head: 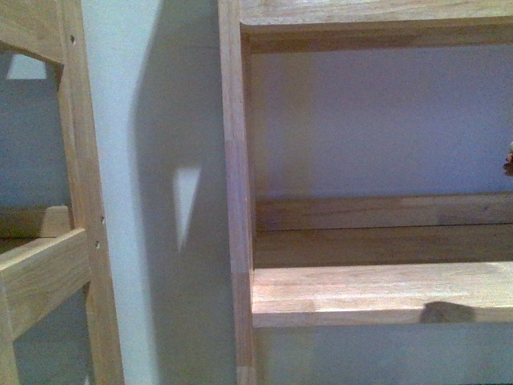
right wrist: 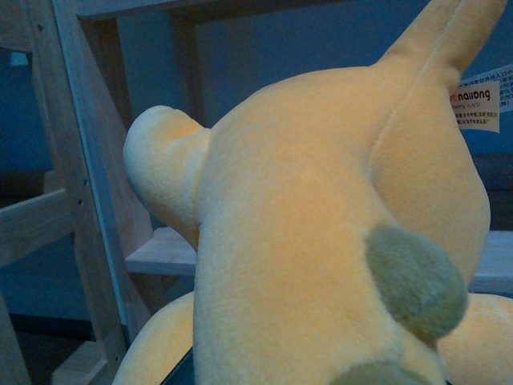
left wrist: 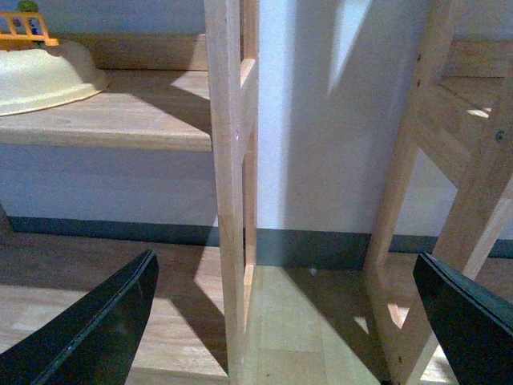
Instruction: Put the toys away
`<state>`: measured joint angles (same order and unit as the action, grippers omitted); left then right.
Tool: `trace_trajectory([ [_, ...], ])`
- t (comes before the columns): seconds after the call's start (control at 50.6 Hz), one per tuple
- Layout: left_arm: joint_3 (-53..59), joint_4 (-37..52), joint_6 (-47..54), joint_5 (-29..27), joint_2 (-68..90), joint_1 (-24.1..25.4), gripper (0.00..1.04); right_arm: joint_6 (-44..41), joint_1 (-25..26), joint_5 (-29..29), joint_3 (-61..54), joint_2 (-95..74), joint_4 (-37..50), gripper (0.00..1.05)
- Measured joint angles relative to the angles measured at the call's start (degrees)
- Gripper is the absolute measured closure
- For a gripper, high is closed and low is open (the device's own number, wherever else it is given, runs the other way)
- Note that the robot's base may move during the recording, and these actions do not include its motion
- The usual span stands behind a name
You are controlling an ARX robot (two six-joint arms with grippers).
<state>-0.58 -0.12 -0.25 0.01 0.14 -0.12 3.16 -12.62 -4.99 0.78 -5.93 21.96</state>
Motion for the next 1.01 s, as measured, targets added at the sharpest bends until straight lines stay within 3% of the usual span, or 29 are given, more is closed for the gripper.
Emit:
trace_trajectory([
  [0.297, 0.0, 0.0, 0.0, 0.0, 0.0, 0.0, 0.06, 0.0, -0.02, -0.07, 0.0, -0.02, -0.09, 0.85],
  [0.415, 0.0, 0.0, 0.02, 0.0, 0.0, 0.0, 0.06, 0.0, 1.73, 0.17, 5.35, -2.34, -14.43, 0.85],
  [0.534, 0.0, 0.0, 0.0, -0.02, 0.0, 0.0, 0.06, -0.52, 4.04, 0.68, 11.02, -6.38, -19.69, 0.85],
  [0.85, 0.0, 0.0, 0.0, -0.02, 0.0, 0.0, 0.06, -5.88, 3.93, 3.91, 43.76, -23.87, -18.6, 0.85],
  [1.009, 0.0, 0.0, 0.0, -0.02, 0.0, 0.0, 0.06, -5.77, 8.41, 8.61, 58.86, -31.85, -20.41, 0.85],
])
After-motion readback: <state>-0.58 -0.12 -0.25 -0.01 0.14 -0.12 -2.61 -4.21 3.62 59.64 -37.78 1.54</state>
